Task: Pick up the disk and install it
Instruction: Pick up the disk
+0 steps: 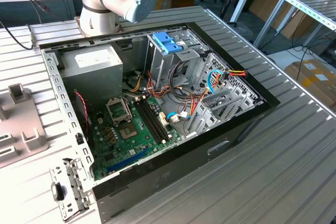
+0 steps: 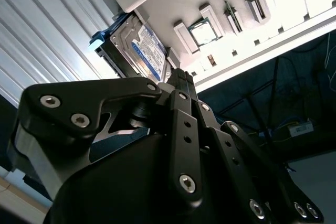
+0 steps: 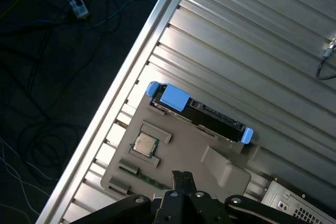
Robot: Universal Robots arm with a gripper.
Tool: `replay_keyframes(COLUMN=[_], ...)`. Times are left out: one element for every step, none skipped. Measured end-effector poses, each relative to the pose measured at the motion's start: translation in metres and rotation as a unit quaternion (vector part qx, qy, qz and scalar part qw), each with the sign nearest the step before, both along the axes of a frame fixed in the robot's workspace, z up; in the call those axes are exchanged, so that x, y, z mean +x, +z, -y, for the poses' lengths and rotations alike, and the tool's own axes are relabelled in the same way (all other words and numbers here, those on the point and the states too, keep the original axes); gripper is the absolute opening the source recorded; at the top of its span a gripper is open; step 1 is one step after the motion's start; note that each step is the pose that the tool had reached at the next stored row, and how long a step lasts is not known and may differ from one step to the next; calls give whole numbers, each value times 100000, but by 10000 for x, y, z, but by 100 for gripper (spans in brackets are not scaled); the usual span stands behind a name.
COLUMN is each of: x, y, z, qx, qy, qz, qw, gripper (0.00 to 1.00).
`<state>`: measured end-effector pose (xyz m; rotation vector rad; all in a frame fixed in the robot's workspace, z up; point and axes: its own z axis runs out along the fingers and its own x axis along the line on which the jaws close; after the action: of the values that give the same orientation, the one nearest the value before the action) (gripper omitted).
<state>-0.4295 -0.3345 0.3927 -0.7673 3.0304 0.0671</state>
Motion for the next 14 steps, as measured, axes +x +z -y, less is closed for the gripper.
replay_keyframes(x=[0, 0, 0, 0, 0, 0, 0, 0, 0, 0, 0, 0, 0, 0], y=[0, 0, 0, 0, 0, 0, 0, 0, 0, 0, 0, 0, 0, 0], z=[0, 0, 0, 0, 0, 0, 0, 0, 0, 0, 0, 0, 0, 0], qx=[1, -1, 0, 0, 1, 0, 0, 0, 0, 2, -2, 2, -1, -1], qy=[443, 833, 1110, 1336, 1711, 2040, 2249, 2683, 3228, 3470, 3692, 4158, 4365, 4604], qz=[-1, -1, -1, -1, 0, -1, 2, 0, -2, -1, -1, 1, -1, 0], qw=[99999, 99997, 99994, 99991, 99985, 99979, 99975, 99964, 99948, 99940, 99932, 99914, 99905, 99894], gripper=[11, 11, 11, 11, 11, 11, 11, 11, 11, 11, 11, 11, 11, 11])
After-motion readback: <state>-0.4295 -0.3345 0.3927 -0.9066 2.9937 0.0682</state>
